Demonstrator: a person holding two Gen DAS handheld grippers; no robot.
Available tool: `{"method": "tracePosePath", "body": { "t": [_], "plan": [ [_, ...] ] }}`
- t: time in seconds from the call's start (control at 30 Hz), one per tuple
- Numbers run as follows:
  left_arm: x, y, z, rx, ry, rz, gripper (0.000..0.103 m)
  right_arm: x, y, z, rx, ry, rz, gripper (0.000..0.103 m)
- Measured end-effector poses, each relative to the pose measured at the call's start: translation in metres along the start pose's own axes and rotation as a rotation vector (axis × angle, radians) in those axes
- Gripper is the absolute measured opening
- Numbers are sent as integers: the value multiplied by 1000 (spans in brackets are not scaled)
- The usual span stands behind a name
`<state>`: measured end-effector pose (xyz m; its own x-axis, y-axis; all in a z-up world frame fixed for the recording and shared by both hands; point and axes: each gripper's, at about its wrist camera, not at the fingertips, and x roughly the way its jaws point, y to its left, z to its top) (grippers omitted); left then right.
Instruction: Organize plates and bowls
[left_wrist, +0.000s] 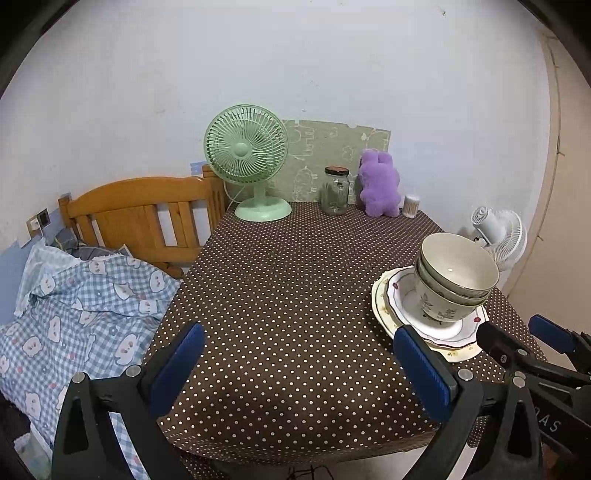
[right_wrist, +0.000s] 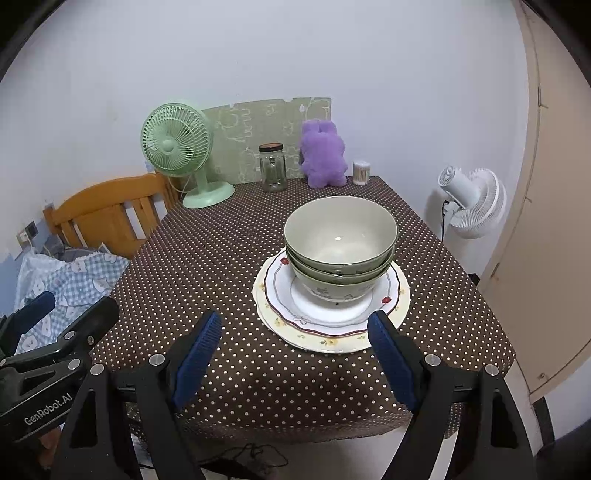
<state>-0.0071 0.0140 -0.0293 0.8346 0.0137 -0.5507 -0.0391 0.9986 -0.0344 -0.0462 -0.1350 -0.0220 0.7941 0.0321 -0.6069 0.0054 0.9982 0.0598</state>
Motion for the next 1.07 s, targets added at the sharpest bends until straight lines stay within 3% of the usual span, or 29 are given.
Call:
{"method": "tracePosePath", "body": {
  "t": [1.07],
  "plan": [
    [4, 0, 0, -4, 33, -25, 103, 5, -3, -4, 12, 38, -6, 83]
  ]
}}
